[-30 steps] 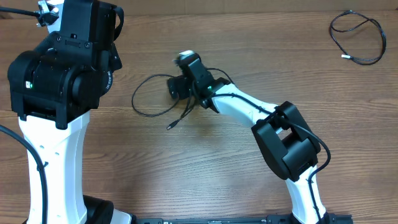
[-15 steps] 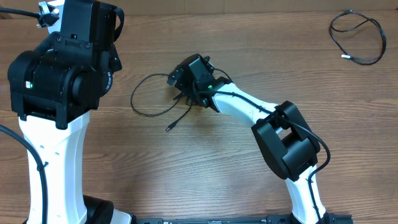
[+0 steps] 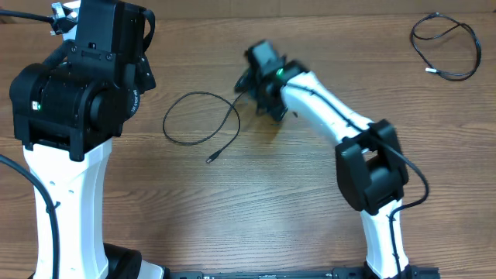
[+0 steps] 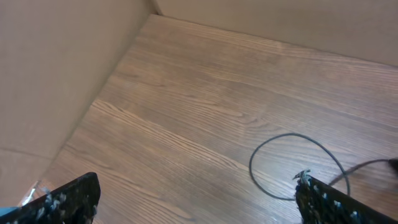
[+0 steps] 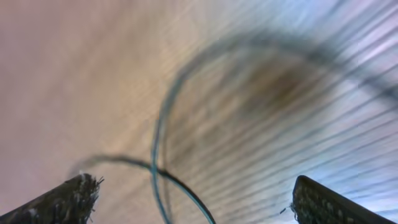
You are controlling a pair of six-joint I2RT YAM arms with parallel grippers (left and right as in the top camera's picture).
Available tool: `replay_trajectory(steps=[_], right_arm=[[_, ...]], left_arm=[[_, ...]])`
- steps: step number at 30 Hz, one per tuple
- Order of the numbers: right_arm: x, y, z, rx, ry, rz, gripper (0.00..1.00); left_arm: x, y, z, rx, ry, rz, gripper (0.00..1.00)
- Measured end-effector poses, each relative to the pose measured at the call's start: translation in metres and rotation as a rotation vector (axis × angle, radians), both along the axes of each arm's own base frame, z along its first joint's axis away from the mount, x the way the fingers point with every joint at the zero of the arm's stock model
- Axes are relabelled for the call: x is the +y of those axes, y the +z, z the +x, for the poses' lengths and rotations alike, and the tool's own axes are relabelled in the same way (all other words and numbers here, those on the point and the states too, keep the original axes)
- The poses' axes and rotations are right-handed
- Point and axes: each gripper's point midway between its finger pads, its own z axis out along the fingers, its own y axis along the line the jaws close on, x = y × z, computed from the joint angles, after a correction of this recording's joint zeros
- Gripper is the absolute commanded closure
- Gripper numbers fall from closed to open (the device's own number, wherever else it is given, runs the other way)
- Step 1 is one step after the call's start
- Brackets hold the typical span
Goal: Untangle cables
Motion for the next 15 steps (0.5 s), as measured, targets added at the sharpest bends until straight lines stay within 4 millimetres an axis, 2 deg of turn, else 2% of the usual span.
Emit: replay_trajectory(steps=[3, 7, 11, 15], right_arm=[[-0.012, 0.015, 0.010, -0.019, -0.048, -0.013, 0.01], [-0.008, 0.011, 0.004, -0.005, -0.048, -0.030, 0.01], [0.020, 0.004, 0.012, -0.057, 0.006, 0.011, 0.01], [0.047, -0.013, 0.008, -0.073, 0.060, 0.013, 0.01]], left_arm=[[-0.002, -0.001, 0.000, 0.003, -0.008, -0.011, 0.00], [-0.004, -0.002, 0.000, 0.006, -0.015, -0.020, 0.00], [-0.008, -0.004, 0.001, 0.014, -0.035, -0.040, 0.00], [-0.011, -0.006, 0.001, 0.018, -0.046, -0.056, 0.00]])
